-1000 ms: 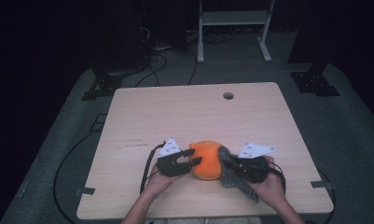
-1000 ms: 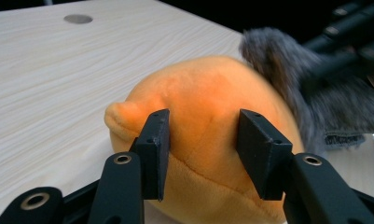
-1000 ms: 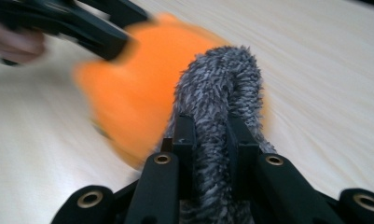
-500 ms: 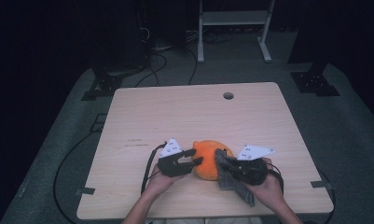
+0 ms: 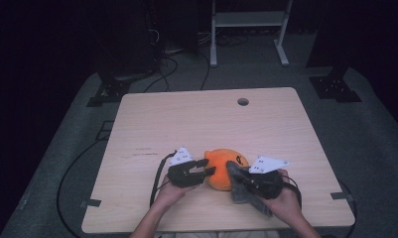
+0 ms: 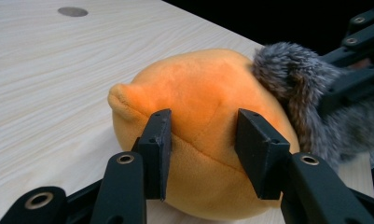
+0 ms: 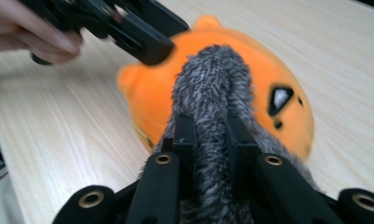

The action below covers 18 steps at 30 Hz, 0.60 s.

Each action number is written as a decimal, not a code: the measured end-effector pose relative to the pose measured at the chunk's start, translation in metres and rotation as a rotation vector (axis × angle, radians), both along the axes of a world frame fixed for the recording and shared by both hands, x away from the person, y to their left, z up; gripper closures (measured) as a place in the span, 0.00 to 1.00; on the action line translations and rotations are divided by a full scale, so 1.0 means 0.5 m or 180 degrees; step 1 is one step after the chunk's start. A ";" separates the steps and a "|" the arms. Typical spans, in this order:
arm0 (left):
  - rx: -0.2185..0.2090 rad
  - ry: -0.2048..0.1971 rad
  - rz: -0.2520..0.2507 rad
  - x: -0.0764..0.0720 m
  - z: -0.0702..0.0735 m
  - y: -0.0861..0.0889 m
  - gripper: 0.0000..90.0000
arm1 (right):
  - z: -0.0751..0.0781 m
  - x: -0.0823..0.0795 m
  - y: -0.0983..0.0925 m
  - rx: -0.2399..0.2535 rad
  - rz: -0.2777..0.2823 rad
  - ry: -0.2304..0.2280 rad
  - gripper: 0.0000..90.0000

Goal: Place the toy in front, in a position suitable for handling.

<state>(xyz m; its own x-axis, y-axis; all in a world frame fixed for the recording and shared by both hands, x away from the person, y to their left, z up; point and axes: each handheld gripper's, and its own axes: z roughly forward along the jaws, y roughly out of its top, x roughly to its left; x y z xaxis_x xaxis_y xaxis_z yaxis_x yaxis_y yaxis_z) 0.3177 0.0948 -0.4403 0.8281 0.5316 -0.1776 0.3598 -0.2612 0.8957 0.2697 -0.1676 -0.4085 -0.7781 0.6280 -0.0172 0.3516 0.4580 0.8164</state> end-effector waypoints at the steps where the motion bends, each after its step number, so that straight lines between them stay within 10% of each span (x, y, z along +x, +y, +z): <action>1: 0.0000 0.0000 0.0000 0.000 0.000 0.000 0.62 | 0.001 -0.004 0.010 0.0034 0.0089 0.0000 0.85; 6: 0.0080 -0.0043 0.0015 -0.004 0.000 -0.001 0.61 | -0.004 -0.005 0.027 -0.0115 0.0170 -0.0069 0.85; 9: 0.0053 -0.0066 0.0005 -0.006 -0.002 -0.006 0.59 | 0.000 0.021 -0.025 -0.0131 -0.0127 -0.0084 0.85; 15: 0.0078 -0.0104 -0.0014 -0.011 0.000 -0.015 0.58 | 0.005 0.033 -0.048 0.0117 -0.0146 0.0124 0.84; 18: 0.0046 0.0049 0.0103 -0.007 0.001 -0.018 0.32 | -0.008 0.027 -0.020 0.0050 0.0040 0.0159 0.85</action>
